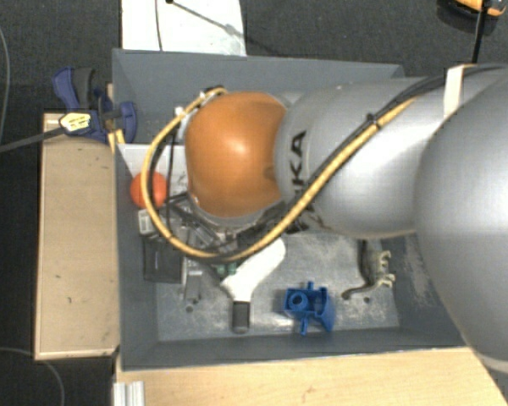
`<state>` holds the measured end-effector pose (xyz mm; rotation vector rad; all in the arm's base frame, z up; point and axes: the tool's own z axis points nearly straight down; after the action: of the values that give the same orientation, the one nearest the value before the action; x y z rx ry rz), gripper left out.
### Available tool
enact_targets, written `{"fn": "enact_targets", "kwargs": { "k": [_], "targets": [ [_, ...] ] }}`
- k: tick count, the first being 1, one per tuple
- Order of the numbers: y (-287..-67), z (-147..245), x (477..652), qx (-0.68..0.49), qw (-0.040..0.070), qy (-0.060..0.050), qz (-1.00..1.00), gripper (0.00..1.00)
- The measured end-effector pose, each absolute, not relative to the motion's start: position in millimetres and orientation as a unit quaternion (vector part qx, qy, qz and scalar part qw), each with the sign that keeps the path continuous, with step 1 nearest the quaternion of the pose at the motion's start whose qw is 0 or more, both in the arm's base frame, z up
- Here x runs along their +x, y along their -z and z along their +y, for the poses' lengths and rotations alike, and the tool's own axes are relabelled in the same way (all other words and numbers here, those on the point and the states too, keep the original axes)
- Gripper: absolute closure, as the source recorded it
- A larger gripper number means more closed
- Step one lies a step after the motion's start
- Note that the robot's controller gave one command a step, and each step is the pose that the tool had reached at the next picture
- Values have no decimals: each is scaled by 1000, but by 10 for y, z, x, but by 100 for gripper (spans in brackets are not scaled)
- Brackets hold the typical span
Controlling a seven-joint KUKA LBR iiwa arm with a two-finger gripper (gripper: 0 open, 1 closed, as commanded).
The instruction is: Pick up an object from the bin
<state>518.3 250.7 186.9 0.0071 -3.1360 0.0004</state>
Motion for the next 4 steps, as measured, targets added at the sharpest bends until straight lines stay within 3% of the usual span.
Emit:
{"fn": "enact_targets", "kwargs": {
  "k": [1, 2, 3, 4],
  "targets": [
    [-1919, 2492, 5204, -1, -1, 1, -1000, 0],
    [-1379, 2538, 5544, 60, -2, 2, -998, 0],
    [-975, 2525, 5643, 53, 2, 0, -999, 0],
    [-1310, 2500, 5558, 48, -4, 3, -999, 0]
  ]
}}
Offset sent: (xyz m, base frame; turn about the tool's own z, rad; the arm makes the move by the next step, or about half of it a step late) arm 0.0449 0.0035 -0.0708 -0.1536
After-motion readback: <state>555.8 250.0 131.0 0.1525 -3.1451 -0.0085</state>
